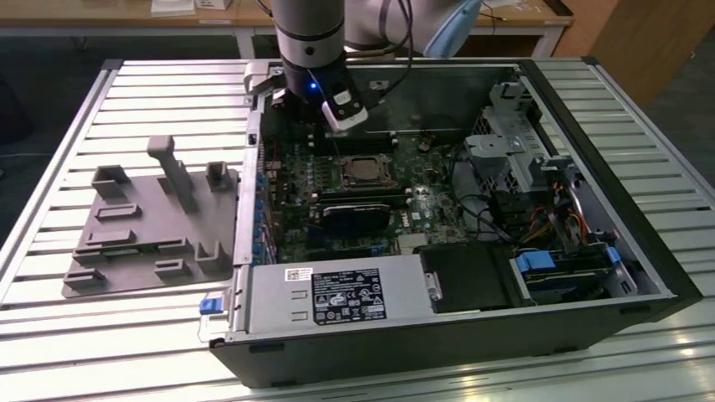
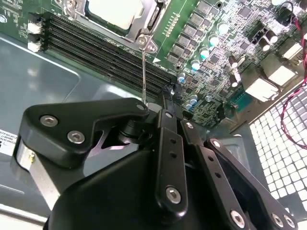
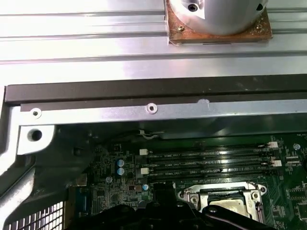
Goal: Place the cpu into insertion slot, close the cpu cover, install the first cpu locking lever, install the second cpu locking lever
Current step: 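Install the first cpu locking lever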
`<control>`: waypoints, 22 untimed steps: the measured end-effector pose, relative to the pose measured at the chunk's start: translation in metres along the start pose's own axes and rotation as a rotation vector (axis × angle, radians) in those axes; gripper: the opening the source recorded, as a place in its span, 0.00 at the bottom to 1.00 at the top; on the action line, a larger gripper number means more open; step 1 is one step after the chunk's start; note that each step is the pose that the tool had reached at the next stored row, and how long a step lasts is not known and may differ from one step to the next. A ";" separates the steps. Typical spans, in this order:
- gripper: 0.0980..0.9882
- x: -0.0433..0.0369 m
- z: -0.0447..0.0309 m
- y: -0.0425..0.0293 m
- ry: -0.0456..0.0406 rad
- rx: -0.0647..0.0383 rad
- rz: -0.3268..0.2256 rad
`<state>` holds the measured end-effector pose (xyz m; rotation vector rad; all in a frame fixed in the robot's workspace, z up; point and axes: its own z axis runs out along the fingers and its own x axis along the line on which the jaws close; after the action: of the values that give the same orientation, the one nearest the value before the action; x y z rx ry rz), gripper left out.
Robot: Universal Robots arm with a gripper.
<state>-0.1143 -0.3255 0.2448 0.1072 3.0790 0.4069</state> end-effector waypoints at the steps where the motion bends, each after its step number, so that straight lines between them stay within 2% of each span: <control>1: 0.01 -0.0006 0.0000 0.0000 0.0001 0.000 0.000; 5: 0.01 -0.0071 0.0003 0.0005 0.0006 0.000 0.000; 19: 0.01 -0.0420 0.0018 0.0027 0.0074 0.001 0.002; 22: 0.01 -0.0439 0.0019 0.0028 0.0076 0.001 0.002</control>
<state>-0.0702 -0.3256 0.2448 0.1092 3.0868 0.4074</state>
